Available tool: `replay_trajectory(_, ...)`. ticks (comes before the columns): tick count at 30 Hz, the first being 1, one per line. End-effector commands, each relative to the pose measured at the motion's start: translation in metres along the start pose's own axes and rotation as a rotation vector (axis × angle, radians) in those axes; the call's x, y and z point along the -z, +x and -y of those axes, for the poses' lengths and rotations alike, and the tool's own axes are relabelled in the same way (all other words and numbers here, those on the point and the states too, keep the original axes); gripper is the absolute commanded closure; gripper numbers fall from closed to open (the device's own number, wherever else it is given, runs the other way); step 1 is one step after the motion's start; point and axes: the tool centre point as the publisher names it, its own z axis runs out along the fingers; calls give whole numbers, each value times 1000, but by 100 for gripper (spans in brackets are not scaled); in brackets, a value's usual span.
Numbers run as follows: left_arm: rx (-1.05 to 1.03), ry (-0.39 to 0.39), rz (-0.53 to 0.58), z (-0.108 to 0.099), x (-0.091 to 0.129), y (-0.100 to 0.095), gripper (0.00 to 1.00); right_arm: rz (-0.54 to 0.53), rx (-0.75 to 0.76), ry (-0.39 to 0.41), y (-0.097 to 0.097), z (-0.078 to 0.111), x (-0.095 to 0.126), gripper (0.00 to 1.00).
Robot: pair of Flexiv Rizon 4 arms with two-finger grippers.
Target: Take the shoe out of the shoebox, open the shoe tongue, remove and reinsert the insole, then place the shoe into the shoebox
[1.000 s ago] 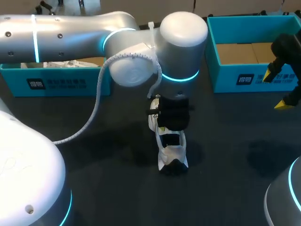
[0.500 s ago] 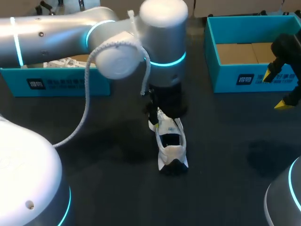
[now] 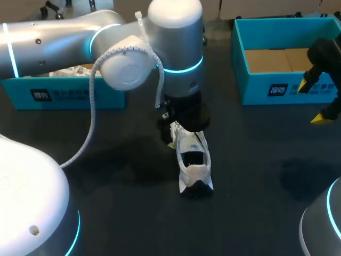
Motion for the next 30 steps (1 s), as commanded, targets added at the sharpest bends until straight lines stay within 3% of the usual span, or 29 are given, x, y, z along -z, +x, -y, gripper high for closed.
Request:
replay_trajectory(1, 0, 0, 1, 0, -1, 0, 0, -3, -1, 2, -2, 0, -1, 0)
replay_trajectory(2, 21, 24, -4, 1, 0, 1, 0, -3, -1, 2, -2, 0, -1, 0)
replay_trajectory(11, 431, -17, 14, 25, 6, 7, 0, -3, -1, 2, -2, 0, -1, 0)
replay_trajectory(17, 643, 62, -4, 31, 8, 18, 0, -3, -1, 2, -2, 0, -1, 0)
replay_trajectory(19, 670, 78, -18, 31, 8, 22, 0, -3, -1, 2, -2, 0, -1, 0)
replay_trajectory(25, 779, 5, 5, 41, 10, 41, 0, -3, -1, 2, -2, 0, -1, 0)
replay_trajectory(30, 816, 12, 13, 54, 16, 57, 0, -3, -1, 2, -2, 0, -1, 0)
